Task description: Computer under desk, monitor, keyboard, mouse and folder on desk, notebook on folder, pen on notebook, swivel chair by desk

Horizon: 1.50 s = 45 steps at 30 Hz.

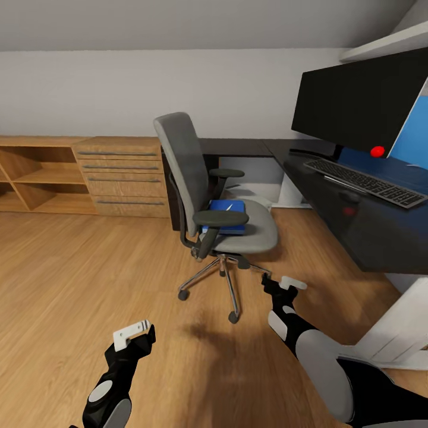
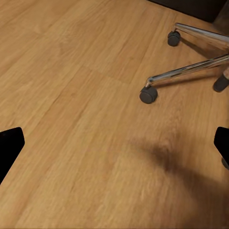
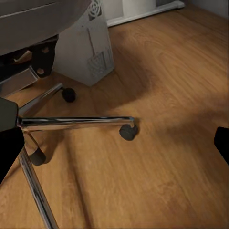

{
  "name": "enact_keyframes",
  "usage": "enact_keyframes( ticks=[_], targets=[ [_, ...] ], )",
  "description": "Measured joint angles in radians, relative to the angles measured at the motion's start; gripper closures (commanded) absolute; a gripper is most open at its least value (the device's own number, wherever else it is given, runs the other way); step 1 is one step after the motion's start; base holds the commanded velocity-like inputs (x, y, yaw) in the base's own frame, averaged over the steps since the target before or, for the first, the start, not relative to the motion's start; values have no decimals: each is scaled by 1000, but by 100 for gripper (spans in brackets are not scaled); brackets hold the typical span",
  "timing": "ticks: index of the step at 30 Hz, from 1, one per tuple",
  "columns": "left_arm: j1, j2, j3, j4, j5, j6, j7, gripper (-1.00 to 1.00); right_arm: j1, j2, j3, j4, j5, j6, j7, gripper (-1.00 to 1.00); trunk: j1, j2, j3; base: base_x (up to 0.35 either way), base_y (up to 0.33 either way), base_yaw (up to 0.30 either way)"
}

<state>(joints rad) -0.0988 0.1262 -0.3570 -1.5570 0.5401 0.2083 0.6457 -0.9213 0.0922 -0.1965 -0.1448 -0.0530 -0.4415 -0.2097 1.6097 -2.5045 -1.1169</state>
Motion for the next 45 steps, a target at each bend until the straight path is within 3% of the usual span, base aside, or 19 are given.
enact_keyframes(
  ticks=[6, 11, 15, 23, 27, 35, 41, 45],
  targets=[
    [0, 0, -1, 0, 1, 0, 0, -100, 0, -4, -28, -2, -30, 7, -4, -100, 0, 0, 0, 0, 0, -3],
    [0, 0, 0, 0, 0, 1, 0, -100, -1, -11, -128, -15, -158, 4, -1, -100, 0, 0, 0, 0, 0, 0],
    [0, 0, 0, 0, 0, 1, 0, -100, -1, -19, -150, -68, -226, 11, -2, -100, 0, 0, 0, 0, 0, 0],
    [0, 0, -1, 0, -3, 0, 1, -100, -2, -37, -158, -143, -374, 17, -4, -100, 0, 0, 0, 0, 0, 0],
    [0, -1, -1, 0, -4, 0, 6, -100, -2, -45, -158, -147, -415, 18, 0, -100, 0, 0, 0, 0, 0, 0],
    [0, -1, -1, 1, -2, 0, 19, -100, -2, -49, -158, -149, -436, 19, 11, -100, 0, 0, 0, 0, 0, 0],
    [0, -2, -1, 5, -1, 0, 25, -100, -2, -52, -162, -153, -456, 19, 67, -100, 0, 0, 0, 0, 0, 0],
    [0, -4, -2, 22, -2, 0, 25, -100, -2, -53, -170, -155, -521, 18, 142, -100, 0, 0, 0, 0, 0, 0]
  ],
)
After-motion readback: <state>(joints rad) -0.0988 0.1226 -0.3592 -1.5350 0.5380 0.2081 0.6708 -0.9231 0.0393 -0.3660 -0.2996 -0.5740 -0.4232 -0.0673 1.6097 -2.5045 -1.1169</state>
